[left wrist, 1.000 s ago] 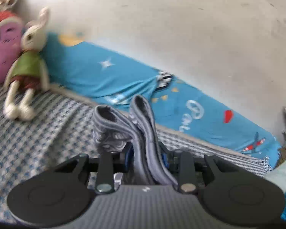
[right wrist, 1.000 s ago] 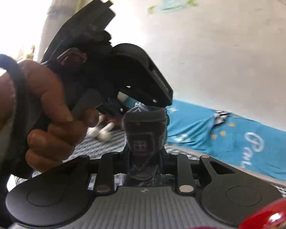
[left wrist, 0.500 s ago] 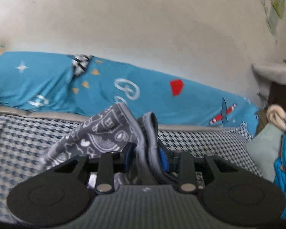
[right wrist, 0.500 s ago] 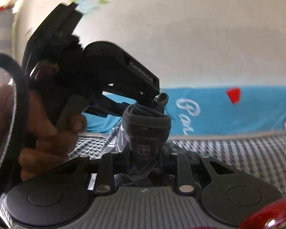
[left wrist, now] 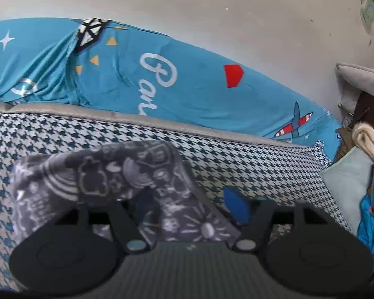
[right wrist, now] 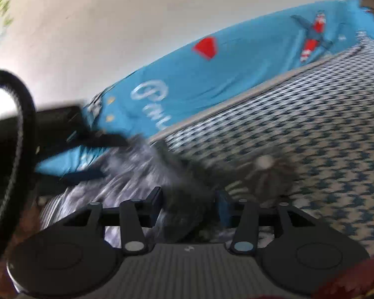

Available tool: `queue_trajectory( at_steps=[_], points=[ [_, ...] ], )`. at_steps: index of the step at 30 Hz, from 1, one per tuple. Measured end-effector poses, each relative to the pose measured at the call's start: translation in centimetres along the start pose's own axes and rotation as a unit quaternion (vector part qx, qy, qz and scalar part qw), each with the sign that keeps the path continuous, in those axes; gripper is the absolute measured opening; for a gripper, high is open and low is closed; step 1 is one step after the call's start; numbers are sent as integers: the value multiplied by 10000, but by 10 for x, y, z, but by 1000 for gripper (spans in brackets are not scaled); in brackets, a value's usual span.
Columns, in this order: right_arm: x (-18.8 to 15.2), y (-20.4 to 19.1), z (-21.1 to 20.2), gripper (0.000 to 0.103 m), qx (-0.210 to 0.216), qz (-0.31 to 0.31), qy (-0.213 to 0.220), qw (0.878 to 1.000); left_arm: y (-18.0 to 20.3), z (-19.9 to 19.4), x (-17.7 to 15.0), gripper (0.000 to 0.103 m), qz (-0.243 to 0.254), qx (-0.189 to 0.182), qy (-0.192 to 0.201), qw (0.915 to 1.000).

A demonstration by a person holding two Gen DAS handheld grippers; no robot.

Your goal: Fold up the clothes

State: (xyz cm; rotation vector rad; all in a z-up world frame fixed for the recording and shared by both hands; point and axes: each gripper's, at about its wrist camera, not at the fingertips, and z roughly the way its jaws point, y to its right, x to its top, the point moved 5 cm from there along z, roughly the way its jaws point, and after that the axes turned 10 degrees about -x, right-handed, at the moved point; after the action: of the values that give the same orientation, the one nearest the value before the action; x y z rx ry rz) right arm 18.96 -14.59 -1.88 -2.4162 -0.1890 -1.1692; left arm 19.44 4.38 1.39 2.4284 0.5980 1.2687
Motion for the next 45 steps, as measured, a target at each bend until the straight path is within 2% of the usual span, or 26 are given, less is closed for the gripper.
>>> queue_trajectory(
  at_steps=[4, 8, 13, 17, 21, 24, 28, 32, 39, 45],
  points=[
    [26, -3, -2, 48, 91, -71, 366, 9993, -12, -19, 3, 77, -111, 113, 91, 9998],
    [37, -14, -14, 48, 910, -281, 268, 9951, -24, -42, 7, 83, -137, 276, 146, 9994],
    [36, -41, -20, 48, 1805, -972, 2, 9788, -50, -78, 6, 90, -102, 691, 225, 9973],
    [34, -56, -3, 48, 1978, -1259, -195, 9719, -75, -93, 0, 91, -118, 1114, 260, 9934],
    [34, -76, 11, 48, 2151, -1339, -311, 9669, -96, -93, -7, 91, -317, 1283, 261, 9909],
    [30, -84, 24, 48, 2119, -1485, -206, 9657, -107, -91, -8, 91, -327, 1450, 339, 9883],
    [33, -100, 63, 48, 2072, -1386, -386, 9677, -120, -83, -4, 91, -473, 1533, 371, 9863],
    [33, -112, 83, 48, 2007, -1458, -341, 9681, -126, -79, 3, 91, -426, 1637, 498, 9843],
    [34, -105, 130, 47, 1611, -973, -665, 9799, -153, -61, 7, 94, -805, 1747, 464, 9802],
    [28, -97, 157, 38, 1242, -845, -799, 9854, -165, -44, 10, 97, -946, 1823, 321, 9781]
  ],
)
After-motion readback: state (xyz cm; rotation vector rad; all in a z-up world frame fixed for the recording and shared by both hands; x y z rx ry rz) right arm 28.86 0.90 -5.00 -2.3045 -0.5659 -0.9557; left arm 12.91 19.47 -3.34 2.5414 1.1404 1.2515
